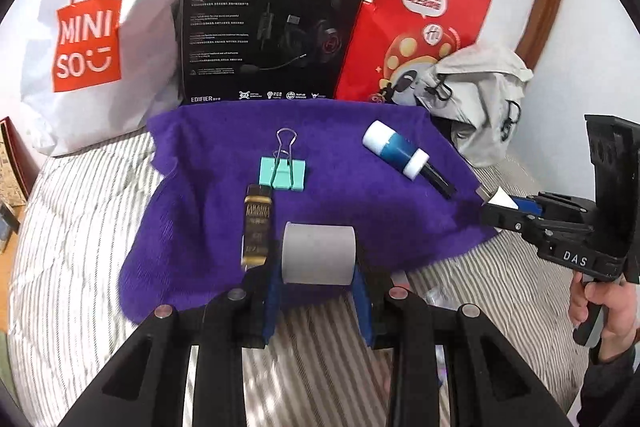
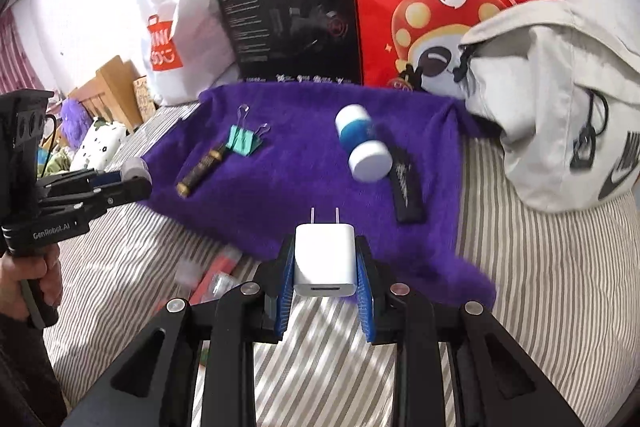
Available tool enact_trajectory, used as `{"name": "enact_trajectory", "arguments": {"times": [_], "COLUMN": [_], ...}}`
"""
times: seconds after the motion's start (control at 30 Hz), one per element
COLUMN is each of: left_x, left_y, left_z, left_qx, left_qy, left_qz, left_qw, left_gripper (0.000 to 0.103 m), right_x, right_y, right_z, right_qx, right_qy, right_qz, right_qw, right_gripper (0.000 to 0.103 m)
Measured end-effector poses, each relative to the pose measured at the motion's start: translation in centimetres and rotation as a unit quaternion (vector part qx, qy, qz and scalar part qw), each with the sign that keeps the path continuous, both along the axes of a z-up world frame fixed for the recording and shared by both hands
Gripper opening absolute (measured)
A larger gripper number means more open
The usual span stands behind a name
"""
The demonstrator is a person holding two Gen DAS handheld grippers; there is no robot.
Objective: Organize rigid objects
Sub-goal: 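Carry the roll and charger onto the towel and open both tools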
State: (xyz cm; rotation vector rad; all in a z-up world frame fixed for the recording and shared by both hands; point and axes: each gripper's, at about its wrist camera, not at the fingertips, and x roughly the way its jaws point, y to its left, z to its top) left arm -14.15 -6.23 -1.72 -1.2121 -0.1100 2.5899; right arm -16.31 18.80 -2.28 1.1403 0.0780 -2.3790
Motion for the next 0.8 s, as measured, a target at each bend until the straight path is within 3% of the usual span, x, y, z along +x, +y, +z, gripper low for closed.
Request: {"name": "enact_trajectory", "arguments": {"times": [0.37,0.8], "left_x": [-5.1,-7.3], "left_y": [3.1,4.0], "left_z": [-2.8,-4.7], "left_qx": [-0.01,-0.023], "left_qy": [-0.029,-0.046], "left_qz": [-0.023,-0.033], "left_qw": [0.9993,0.9981], "left_gripper": [0.03,0.03], "right_x": [-4.5,-6.6], "right_y": [-1.5,-2.4], "right_z": [-2.3,-4.4], "right_qx": [0.025,0.055], "right_qy": [-0.024,-0.03], "right_qz": [0.004,0.018], "right_qw": [0.999,0.998], "right_gripper": [0.027,0.027]}}
